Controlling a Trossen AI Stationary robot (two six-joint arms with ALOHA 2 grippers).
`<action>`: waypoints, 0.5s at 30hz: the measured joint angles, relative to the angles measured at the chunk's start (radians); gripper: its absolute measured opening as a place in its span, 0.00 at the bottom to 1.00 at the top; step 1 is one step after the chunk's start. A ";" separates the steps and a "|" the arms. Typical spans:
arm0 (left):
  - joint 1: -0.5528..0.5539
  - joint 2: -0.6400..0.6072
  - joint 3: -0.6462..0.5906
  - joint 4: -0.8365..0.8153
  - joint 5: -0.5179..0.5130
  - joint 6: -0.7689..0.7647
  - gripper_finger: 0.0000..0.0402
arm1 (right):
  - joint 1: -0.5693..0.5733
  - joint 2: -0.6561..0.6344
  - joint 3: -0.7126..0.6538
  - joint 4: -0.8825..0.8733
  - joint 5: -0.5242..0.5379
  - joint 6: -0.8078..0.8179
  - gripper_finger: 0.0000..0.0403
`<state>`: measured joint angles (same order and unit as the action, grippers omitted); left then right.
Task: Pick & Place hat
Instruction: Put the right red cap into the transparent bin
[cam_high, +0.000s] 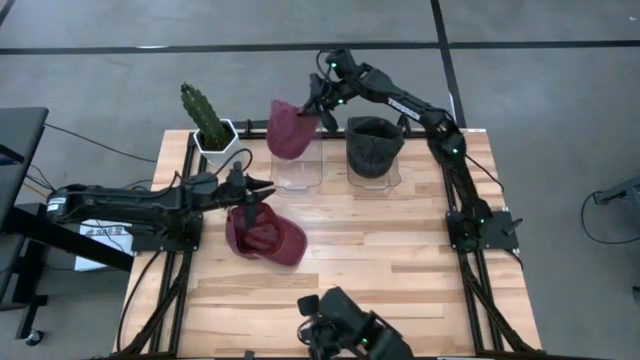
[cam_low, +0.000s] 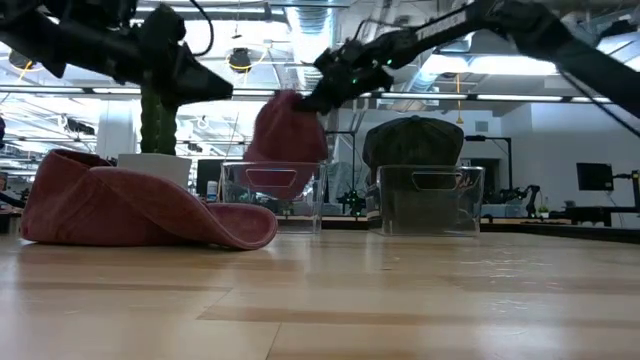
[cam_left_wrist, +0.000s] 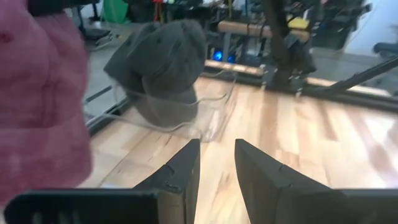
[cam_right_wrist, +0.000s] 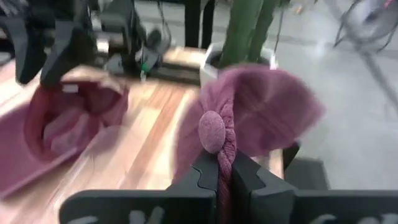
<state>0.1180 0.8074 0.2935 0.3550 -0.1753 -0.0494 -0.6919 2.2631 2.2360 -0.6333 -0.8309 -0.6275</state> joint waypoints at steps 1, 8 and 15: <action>0.007 0.015 0.000 0.003 0.000 0.000 0.24 | 0.000 0.018 0.022 -0.041 0.003 -0.018 0.00; 0.031 0.116 0.000 0.050 0.000 0.000 0.24 | -0.006 0.071 0.101 -0.235 0.078 -0.132 0.00; 0.031 0.209 0.000 0.141 0.000 0.020 0.24 | -0.024 0.022 0.104 -0.249 0.111 -0.175 0.00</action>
<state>0.1486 1.0161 0.2935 0.4964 -0.1750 -0.0289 -0.7163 2.2855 2.3402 -0.8822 -0.7200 -0.8026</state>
